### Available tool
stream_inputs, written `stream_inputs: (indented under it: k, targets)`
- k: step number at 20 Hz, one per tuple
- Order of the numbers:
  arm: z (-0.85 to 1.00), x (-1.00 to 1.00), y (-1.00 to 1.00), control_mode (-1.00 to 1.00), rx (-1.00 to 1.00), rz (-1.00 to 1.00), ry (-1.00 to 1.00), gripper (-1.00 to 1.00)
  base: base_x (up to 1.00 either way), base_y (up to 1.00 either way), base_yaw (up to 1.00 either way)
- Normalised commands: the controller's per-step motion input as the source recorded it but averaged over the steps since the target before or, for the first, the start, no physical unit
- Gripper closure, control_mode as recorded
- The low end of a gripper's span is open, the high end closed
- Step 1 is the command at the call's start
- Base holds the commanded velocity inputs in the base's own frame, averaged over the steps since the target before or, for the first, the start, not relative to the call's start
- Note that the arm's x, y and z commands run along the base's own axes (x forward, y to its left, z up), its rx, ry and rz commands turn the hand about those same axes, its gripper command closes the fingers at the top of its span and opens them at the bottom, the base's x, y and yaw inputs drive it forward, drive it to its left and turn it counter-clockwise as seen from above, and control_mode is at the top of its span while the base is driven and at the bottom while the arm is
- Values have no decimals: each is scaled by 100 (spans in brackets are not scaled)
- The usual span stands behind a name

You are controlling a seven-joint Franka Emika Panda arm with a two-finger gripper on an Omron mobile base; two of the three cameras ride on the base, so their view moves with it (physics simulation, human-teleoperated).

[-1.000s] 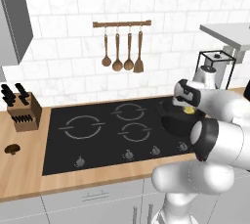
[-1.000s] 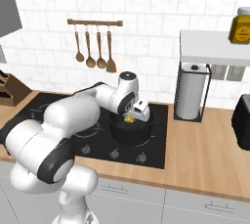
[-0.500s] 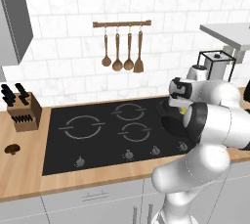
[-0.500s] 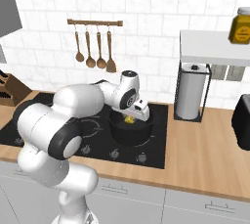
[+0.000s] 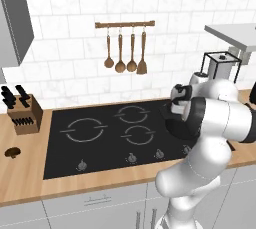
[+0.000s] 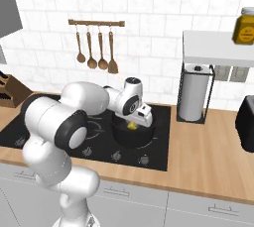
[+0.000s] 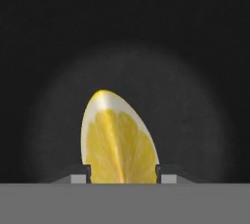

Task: Put the mushroom and lemon wedge in the pot. Retrieve the spatula and lightly stir the vegetables in the pot.

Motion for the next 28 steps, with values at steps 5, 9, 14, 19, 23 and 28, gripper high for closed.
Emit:
stream_inputs:
  k: [5,9,14,19,23,28]
  targets:
    - [-3,0,0,-100,0,0,2,-100,0,0,0]
    - [20,0,0,-100,0,0,3,-100,0,0,0]
    - [57,0,0,-100,0,0,1,-100,0,0,0]
    - [100,-45,1,-100,0,0,-3,-100,0,0,0]
    - [100,-96,26,-100,0,0,0,-100,0,0,0]
    - [100,-91,89,-100,-3,5,0,-100,0,0,0]
